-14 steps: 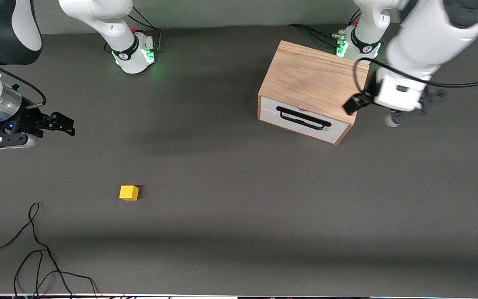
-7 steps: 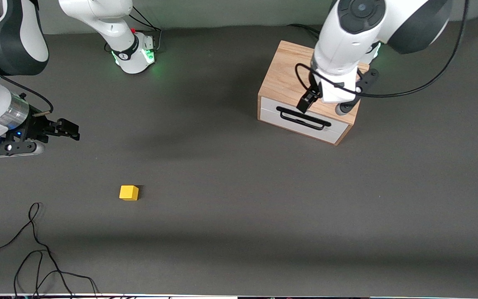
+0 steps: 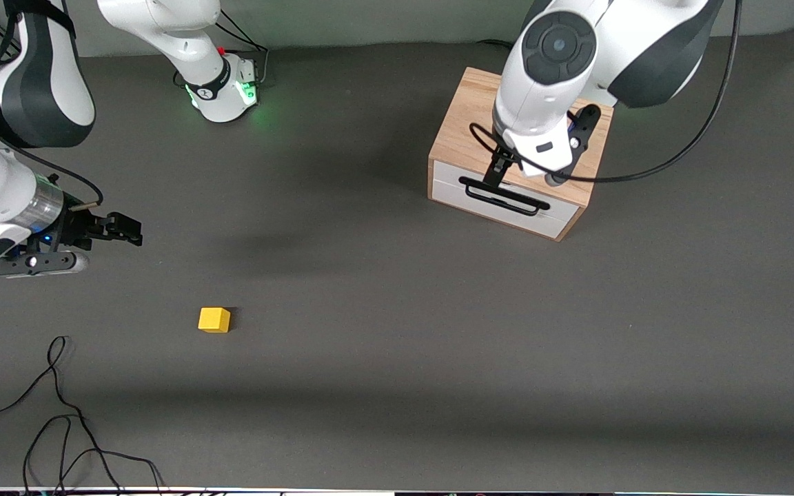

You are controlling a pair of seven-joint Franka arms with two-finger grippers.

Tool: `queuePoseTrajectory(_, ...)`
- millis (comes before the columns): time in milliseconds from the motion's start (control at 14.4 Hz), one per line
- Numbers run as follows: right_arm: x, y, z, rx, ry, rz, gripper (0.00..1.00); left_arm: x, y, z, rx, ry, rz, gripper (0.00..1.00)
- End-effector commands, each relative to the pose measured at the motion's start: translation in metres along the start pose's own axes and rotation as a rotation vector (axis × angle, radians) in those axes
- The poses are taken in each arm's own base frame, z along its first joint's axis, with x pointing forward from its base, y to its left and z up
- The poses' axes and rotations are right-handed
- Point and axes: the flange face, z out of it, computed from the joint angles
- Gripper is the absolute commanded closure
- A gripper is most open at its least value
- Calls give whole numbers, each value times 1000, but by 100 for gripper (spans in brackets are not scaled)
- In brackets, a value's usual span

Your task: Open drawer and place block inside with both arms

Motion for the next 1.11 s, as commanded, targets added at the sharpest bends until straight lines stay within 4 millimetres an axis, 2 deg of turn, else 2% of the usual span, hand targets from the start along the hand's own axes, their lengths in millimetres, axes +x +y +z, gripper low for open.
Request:
queuePoseTrajectory(0, 11, -13, 6, 13, 10, -22, 0, 22, 46, 57, 45, -13, -39, 0)
queuePoseTrajectory(139, 12, -13, 6, 13, 19, -22, 0, 32, 65, 86, 39, -15, -48, 0)
queuePoseTrajectory(348, 12, -18, 5, 11, 19, -36, 0, 34, 70, 124, 37, 10, -55, 0)
queuePoseTrajectory(488, 12, -29, 5, 7, 21, -51, 0, 35, 69, 132, 43, 18, -56, 0)
queuePoseTrajectory(697, 15, -25, 7, 12, 41, -40, 0, 36, 66, 154, 63, 26, -59, 0)
queuePoseTrajectory(1045, 33, -24, 38, 15, 56, -37, 0, 33, 59, 185, 73, 49, -127, 0)
